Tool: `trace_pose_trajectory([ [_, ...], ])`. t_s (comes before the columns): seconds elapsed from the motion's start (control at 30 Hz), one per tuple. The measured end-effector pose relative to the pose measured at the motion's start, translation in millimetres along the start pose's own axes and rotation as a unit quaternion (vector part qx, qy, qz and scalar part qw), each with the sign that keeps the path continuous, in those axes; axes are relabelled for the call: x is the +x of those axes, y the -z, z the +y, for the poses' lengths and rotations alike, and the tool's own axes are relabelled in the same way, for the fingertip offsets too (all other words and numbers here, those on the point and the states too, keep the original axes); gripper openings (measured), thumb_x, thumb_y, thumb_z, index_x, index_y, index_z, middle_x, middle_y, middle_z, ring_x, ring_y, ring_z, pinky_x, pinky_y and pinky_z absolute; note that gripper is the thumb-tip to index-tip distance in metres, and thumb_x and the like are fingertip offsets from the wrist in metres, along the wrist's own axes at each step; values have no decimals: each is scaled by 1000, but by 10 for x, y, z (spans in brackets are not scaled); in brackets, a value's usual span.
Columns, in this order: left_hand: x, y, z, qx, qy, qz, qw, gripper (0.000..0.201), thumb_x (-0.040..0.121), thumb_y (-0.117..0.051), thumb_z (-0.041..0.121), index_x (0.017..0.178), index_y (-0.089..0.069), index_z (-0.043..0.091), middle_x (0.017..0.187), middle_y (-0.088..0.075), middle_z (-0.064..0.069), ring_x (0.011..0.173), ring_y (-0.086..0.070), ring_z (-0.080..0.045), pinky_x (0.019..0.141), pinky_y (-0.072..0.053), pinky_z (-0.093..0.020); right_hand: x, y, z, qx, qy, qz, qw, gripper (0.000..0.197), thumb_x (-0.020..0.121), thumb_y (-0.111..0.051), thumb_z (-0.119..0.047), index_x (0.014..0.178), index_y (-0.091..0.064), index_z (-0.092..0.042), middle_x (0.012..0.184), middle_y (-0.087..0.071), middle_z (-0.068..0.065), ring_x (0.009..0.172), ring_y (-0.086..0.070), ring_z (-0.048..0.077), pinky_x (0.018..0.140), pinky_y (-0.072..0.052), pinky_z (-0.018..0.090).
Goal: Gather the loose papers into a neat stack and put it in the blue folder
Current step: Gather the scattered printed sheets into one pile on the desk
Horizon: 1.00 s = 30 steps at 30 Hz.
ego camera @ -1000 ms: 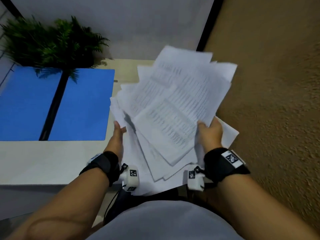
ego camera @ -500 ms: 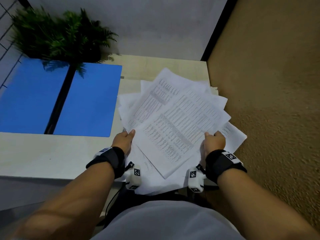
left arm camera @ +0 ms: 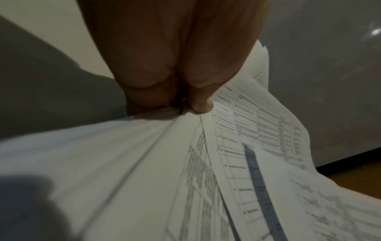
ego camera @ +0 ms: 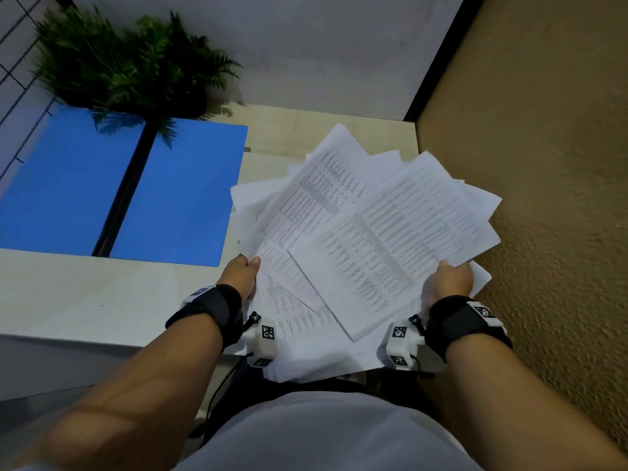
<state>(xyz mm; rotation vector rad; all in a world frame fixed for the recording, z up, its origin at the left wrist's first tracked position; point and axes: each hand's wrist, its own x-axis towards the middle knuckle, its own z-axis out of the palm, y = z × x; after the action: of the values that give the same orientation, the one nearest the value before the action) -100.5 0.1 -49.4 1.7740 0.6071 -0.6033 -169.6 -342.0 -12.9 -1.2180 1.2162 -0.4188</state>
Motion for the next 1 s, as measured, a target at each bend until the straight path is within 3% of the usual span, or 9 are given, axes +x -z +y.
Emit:
trace_pose_trajectory([
  [0.13,-84,-12,51,97,-23,-31,995,33,97,-60,24,72,-45,10,62,-47,-6,59,-46,-23,67,-40,-30,50,-110,-4,-74,-38,-92,992,30,100,-47,-10,127,-56,-18,94,-66,4,66,-61,13,60,-47,28],
  [0.3,-138,3,107,192,-31,-60,979,30,84,-62,-6,61,-51,10,58,-53,-4,53,-49,-19,53,-38,-21,-122,-260,260,-97,-95,-197,971,38,94,-60,-7,131,-57,-10,100,-70,9,69,-63,15,67,-54,29],
  [0.43,-245,-35,86,129,-42,-94,986,29,77,-71,-14,98,-63,4,88,-66,-4,78,-61,-17,66,-48,-20,-215,-333,264,-102,-90,-180,974,17,91,-69,-11,107,-62,-13,68,-56,-6,36,-44,0,34,-35,11],
  [0.5,-200,-29,32,85,-41,-97,991,42,73,-75,-11,112,-65,1,110,-69,-10,101,-66,-27,89,-53,-31,-155,-372,265,-101,-98,-162,977,27,90,-70,-13,116,-64,-11,82,-63,-3,49,-49,3,40,-38,15],
  [0.57,-133,-13,-21,57,-44,-84,994,24,71,-79,7,93,-70,5,104,-73,-15,101,-67,-34,98,-52,-43,-57,-390,285,-109,-80,-130,982,34,88,-72,-18,119,-63,-11,101,-67,3,73,-59,14,55,-45,22],
  [0.7,-152,-3,9,-7,-17,-47,999,41,98,-59,21,62,-41,15,45,-45,9,62,-40,-22,63,-36,-31,92,-341,238,-98,-58,-103,988,56,84,-71,-19,137,-53,-17,117,-64,1,85,-58,13,78,-51,31],
  [0.87,-175,-41,87,1,-5,-30,1000,39,105,-36,36,115,-52,2,116,-51,-42,109,-50,-60,110,-37,-56,242,-225,90,-160,-13,-132,978,53,83,-68,-8,135,-56,-11,132,-62,8,117,-59,31,107,-44,50],
  [0.93,-179,-57,138,31,-12,-13,999,37,106,-29,36,110,-51,6,84,-50,-33,73,-53,-45,101,-46,-49,181,-219,15,-188,-18,-165,968,50,84,-65,-4,132,-58,-12,125,-64,7,111,-60,30,106,-43,48],
  [1.0,-182,-89,159,42,-16,-2,999,33,106,-28,34,110,-51,10,89,-53,-15,79,-47,-22,98,-44,-44,84,-236,-35,-217,-27,-194,957,47,88,-64,-1,134,-55,-8,121,-61,6,111,-57,30,105,-41,44],
])
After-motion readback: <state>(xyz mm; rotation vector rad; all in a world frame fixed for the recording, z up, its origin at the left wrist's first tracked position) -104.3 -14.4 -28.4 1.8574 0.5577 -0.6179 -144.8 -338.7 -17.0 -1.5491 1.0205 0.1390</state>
